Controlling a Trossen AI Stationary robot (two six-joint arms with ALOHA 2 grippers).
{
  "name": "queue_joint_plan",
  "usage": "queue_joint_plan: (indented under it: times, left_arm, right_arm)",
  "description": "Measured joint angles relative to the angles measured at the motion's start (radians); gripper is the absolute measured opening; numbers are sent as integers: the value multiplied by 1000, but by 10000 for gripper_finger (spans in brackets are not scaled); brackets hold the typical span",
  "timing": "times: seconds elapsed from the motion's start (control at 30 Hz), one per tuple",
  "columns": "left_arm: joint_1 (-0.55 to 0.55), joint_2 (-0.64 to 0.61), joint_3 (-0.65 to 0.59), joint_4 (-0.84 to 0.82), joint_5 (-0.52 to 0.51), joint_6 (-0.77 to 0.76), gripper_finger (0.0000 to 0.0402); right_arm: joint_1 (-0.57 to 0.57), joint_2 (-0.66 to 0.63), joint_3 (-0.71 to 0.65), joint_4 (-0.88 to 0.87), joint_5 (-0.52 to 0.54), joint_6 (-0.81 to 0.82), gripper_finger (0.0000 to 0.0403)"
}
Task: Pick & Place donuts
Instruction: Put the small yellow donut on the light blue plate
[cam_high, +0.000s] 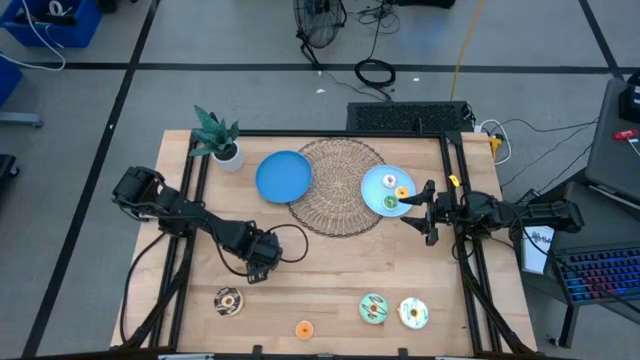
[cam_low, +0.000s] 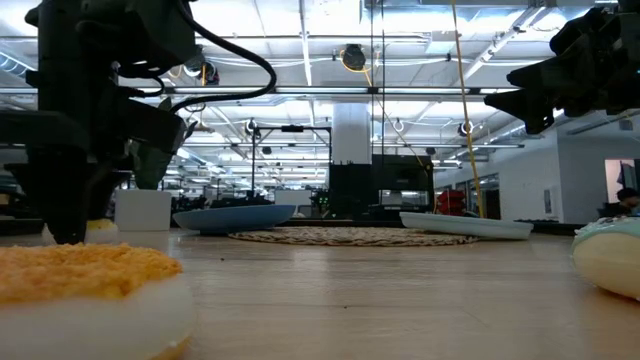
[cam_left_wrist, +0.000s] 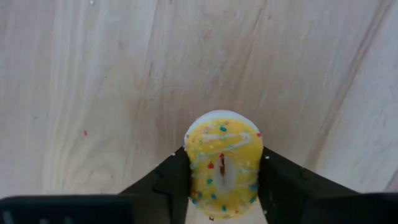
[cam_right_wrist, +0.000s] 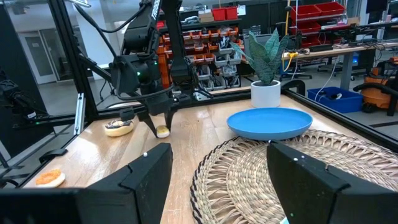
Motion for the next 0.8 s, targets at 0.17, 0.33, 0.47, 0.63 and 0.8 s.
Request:
queue_joint_plan:
  times: [0.17,0.33,0.47,0.63,0.8]
  left_arm:
    - [3,0,0,4,12,0,137]
    - [14,4,31,26,6,28,136]
    - [23,3,82,45,-49,89,136]
    - [43,3,146,95,-178,232,136]
    - [81,3,195,295,-341,454,136]
  right_arm:
    - [0,0,0,0,0,0,242]
    - [0,0,0,0,0,0,242]
    - [0,0,0,0,0,0,242]
    - [0,0,0,0,0,0,242]
    - [0,0,0,0,0,0,242]
